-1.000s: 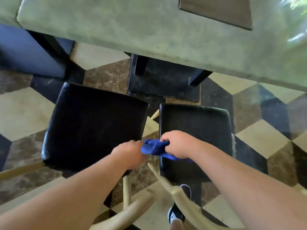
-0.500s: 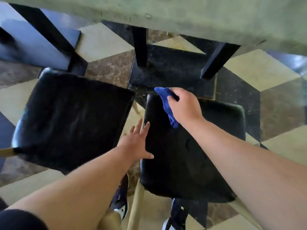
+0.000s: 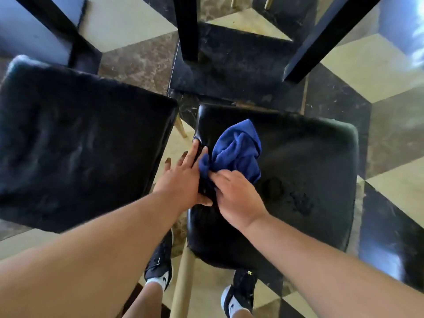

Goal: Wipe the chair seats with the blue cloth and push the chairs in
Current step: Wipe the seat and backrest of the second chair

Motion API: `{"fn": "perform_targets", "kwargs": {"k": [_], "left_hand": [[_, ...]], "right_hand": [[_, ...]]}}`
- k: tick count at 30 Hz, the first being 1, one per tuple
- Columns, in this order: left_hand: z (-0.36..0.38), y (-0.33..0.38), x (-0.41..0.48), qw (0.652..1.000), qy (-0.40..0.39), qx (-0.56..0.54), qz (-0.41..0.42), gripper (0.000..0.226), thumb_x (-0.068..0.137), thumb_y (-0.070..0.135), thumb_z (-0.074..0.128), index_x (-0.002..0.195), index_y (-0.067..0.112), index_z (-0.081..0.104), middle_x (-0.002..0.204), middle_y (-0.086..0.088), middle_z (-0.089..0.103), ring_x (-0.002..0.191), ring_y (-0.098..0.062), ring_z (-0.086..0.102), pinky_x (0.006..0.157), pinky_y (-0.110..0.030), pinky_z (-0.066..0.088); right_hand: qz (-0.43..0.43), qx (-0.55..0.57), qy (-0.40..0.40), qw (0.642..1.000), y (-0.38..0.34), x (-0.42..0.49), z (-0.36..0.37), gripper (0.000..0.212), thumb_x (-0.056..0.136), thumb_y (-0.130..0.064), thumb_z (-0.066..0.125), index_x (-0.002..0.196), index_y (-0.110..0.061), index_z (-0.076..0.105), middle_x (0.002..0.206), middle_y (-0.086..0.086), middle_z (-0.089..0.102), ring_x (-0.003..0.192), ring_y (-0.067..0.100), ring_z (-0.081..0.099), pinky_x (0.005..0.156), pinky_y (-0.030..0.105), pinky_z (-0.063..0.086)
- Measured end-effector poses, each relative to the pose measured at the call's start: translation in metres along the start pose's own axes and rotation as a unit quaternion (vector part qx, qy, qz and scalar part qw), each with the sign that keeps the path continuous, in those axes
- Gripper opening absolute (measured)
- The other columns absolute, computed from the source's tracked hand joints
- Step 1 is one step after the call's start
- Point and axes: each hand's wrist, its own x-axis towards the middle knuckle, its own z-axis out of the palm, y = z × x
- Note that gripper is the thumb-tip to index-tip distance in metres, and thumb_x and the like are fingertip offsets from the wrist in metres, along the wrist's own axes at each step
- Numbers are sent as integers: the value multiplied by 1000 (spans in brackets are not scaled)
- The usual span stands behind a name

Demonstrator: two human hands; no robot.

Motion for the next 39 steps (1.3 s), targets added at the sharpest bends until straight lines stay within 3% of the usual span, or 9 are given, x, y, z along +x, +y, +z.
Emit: {"fn": "perform_targets", "kwargs": {"k": [4, 7, 11, 13, 16, 23, 29, 34, 39], "left_hand": [[1, 5, 0, 999, 12, 29, -7, 134, 83, 61, 76, 158, 26, -30, 167, -2, -38, 160, -28, 8, 125, -63, 16], [-2, 9, 1, 999, -9, 47, -17, 145, 72, 75, 77, 160, 23, -26, 169, -4, -34, 160, -29, 5, 126, -63, 12], [-17, 9, 6, 995, 72, 70, 15, 124, 70, 90, 46, 164, 16, 15, 173, -14, 4, 157, -32, 13, 125, -63, 15], [-25, 14, 17, 990, 133, 48, 4, 101, 82, 83, 34, 161, 21, 26, 173, -10, 10, 156, -35, 16, 123, -66, 18], [-19, 40, 39, 990, 132, -16, -44, 83, 98, 71, 31, 165, 33, 3, 175, -1, -9, 159, -38, 6, 124, -65, 16], [27, 96, 54, 954, 205, -99, -194, 74, 102, 67, 15, 165, 35, -6, 175, -1, -15, 157, -44, 1, 125, -65, 11], [44, 99, 64, 938, 250, -103, -217, 73, 102, 67, 15, 165, 34, 0, 176, -1, -7, 157, -43, 7, 125, -61, 15], [45, 99, 66, 938, 246, -110, -219, 74, 101, 67, 18, 165, 33, 5, 176, -2, -3, 155, -45, 10, 123, -62, 16], [45, 99, 66, 937, 248, -109, -222, 73, 102, 65, 23, 165, 31, 9, 176, -4, 1, 154, -46, 12, 122, -65, 19]], "right_hand": [[-96, -29, -145, 984, 4, -55, 5, 49, 98, -11, 50, 147, -17, 51, 120, 5, 57, 102, 28, 53, 93, 44, 48], [-158, -39, -211, 964, 12, -78, -1, 48, 94, -9, 51, 142, -15, 55, 119, 10, 57, 96, 31, 54, 84, 48, 52], [-195, -64, -230, 951, 24, -84, -18, 43, 92, -8, 54, 133, -19, 58, 117, 8, 55, 96, 29, 51, 77, 49, 54], [-185, -88, -209, 956, 38, -80, -30, 41, 93, -9, 53, 132, -20, 57, 121, 9, 52, 97, 31, 51, 72, 51, 54], [-132, -92, -148, 976, 75, -61, -60, 41, 97, -20, 45, 134, -23, 62, 125, 10, 53, 103, 34, 53, 74, 48, 52], [-3, -100, 3, 995, 160, 44, -123, 34, 94, -18, 58, 126, -29, 66, 120, 6, 54, 110, 33, 53, 90, 50, 47], [49, -72, 69, 994, 147, 48, -102, 36, 87, -12, 55, 118, -24, 68, 113, 9, 55, 98, 35, 57, 82, 47, 50], [-59, -22, -106, 992, 107, -55, -63, 21, 82, -17, 57, 101, -19, 64, 101, 12, 51, 81, 41, 57, 68, 51, 50], [-172, -24, -324, 930, 102, -121, -53, 30, 91, -13, 57, 121, -17, 60, 112, 11, 46, 85, 33, 50, 62, 45, 40]]}}
